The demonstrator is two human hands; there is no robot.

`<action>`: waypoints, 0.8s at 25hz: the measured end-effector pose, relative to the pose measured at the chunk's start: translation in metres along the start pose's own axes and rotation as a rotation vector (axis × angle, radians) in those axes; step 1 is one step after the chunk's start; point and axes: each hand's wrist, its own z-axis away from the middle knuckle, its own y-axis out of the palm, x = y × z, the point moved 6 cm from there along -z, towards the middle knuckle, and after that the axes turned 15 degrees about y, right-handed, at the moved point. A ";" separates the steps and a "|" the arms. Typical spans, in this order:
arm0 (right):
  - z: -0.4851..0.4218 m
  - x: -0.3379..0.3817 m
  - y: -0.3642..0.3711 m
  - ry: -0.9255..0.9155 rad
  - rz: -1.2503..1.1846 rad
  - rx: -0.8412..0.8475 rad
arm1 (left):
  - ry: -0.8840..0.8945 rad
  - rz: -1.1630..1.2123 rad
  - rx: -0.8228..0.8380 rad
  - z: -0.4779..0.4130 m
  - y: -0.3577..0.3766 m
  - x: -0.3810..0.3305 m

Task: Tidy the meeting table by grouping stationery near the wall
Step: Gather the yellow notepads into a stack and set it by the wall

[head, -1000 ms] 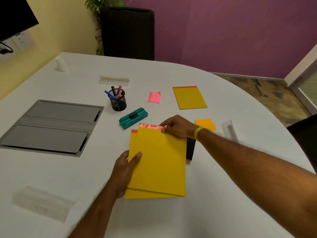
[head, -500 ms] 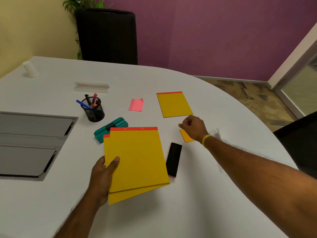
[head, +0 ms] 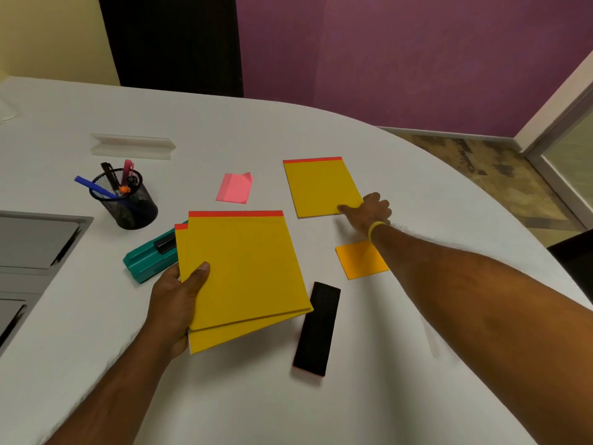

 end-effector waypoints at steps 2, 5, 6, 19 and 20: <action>-0.013 0.006 0.010 0.058 0.039 -0.004 | 0.000 -0.009 -0.004 -0.010 0.004 0.005; -0.029 0.009 0.018 0.079 0.131 -0.032 | -0.007 -0.026 0.002 -0.018 0.006 0.012; -0.035 0.011 0.020 0.078 0.159 -0.024 | -0.009 -0.027 0.005 -0.019 0.006 0.014; -0.008 0.018 0.003 0.061 -0.607 0.470 | -0.013 -0.013 -0.006 -0.001 -0.007 0.003; 0.006 0.022 -0.007 0.038 -0.683 0.478 | -0.012 -0.014 -0.008 0.003 -0.010 0.000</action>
